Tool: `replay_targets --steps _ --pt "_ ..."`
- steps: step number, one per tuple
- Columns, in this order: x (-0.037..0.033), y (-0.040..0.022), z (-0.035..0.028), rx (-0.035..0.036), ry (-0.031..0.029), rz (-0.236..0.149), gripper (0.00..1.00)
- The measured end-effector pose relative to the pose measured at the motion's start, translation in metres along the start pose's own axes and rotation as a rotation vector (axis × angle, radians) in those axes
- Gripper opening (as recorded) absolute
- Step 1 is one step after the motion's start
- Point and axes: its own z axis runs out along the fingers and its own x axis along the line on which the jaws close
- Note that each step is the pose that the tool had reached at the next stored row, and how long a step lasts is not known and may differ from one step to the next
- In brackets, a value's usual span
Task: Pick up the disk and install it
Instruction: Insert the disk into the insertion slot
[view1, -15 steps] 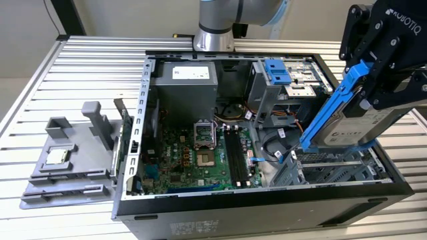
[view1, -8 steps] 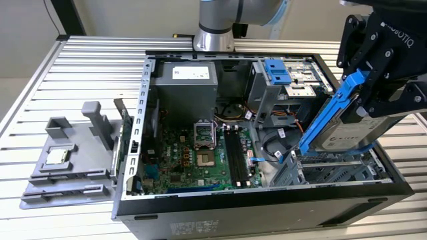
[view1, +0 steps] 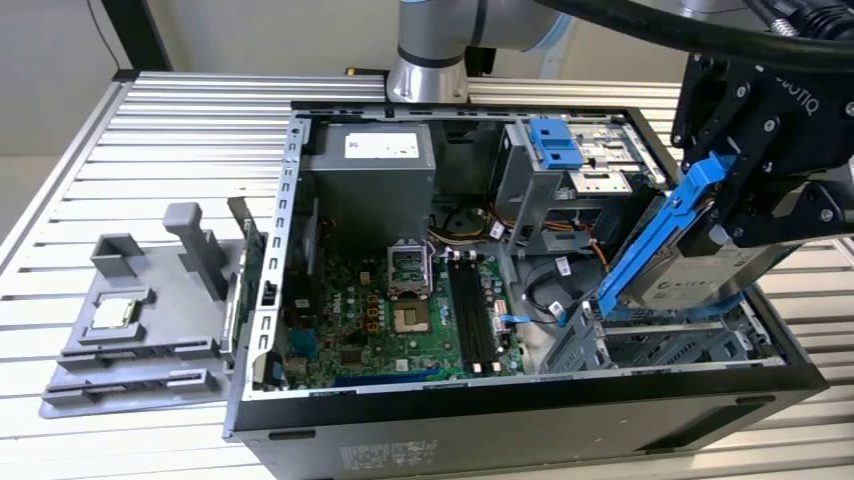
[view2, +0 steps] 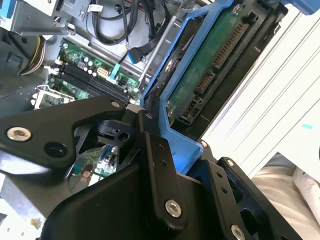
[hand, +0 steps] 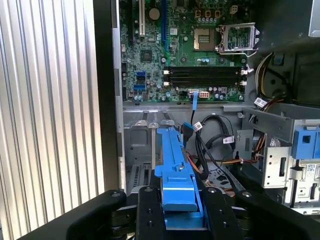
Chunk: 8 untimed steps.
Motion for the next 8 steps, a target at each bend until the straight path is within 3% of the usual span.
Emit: replay_targets --steps 8 --pt "0.0014 0.0007 0.01 -0.0001 -0.0081 0.001 0.0"
